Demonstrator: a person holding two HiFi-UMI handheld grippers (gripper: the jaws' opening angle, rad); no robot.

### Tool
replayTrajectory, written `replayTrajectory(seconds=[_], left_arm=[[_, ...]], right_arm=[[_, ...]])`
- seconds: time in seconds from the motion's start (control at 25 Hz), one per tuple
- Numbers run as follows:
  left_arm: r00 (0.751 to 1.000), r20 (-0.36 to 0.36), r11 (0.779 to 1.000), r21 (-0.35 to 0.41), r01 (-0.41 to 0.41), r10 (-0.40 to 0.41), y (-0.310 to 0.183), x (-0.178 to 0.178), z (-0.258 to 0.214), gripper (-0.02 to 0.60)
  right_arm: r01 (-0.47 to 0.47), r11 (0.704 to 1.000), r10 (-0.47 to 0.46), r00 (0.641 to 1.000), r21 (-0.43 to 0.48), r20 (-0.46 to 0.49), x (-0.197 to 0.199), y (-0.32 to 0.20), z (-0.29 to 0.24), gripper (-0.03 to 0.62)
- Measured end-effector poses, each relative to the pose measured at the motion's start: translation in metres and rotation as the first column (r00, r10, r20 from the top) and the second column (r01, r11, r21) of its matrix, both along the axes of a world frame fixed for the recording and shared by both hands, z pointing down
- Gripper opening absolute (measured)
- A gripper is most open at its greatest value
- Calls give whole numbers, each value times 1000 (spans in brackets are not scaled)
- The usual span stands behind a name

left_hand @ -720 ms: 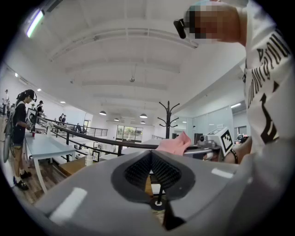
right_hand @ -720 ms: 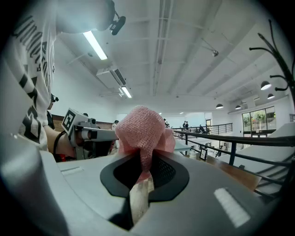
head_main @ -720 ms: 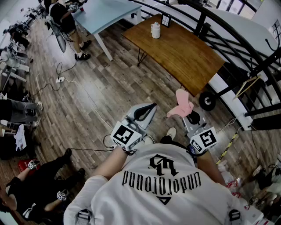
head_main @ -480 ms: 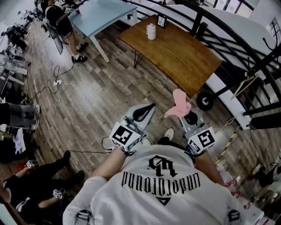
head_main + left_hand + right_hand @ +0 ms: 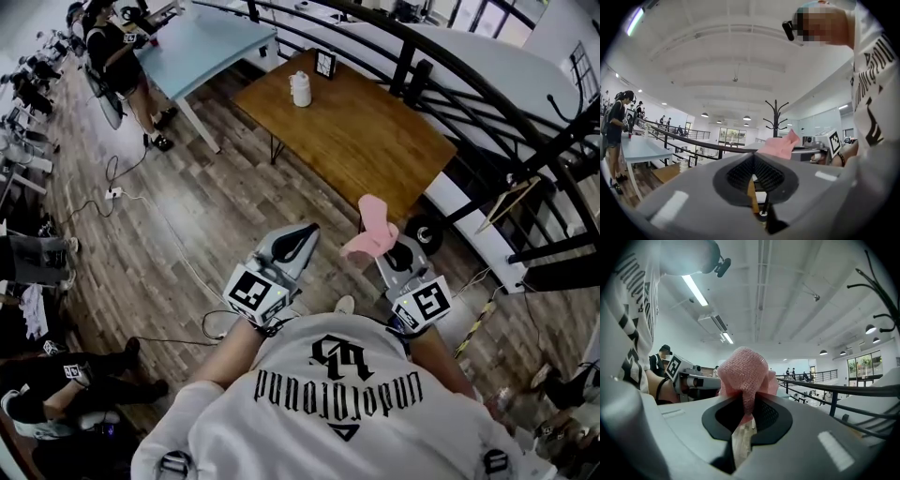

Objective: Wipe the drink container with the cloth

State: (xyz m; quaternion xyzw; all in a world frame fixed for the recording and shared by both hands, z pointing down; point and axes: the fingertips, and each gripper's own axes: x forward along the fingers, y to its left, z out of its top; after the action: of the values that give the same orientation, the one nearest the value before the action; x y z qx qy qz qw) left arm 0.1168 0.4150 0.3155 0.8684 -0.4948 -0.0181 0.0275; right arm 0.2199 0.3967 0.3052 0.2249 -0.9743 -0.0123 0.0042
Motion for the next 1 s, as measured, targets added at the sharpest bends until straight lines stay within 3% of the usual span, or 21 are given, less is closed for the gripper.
replayTrajectory(seconds=[0.44,0.68,0.88,1.0], left_arm=[[997,22,997,-18,69,-69,-70,10,10,49],[998,-20,998,-23,67,-67,-94,-42,14,49],[999,-24,999,-9,37,-37,-137,-56,12,49],[999,-34,1000,-11,25,-25,-163,-96,11,49]], right_arm=[[86,995,-87,996,-43,-8,7,-73,17,32],[83,996,-84,996,-29,-24,-47,-97,11,32],[63,998,-63,997,-20,-42,-63,-138,12,32],[47,999,-47,998,-19,-45,-102,-167,8,32]])
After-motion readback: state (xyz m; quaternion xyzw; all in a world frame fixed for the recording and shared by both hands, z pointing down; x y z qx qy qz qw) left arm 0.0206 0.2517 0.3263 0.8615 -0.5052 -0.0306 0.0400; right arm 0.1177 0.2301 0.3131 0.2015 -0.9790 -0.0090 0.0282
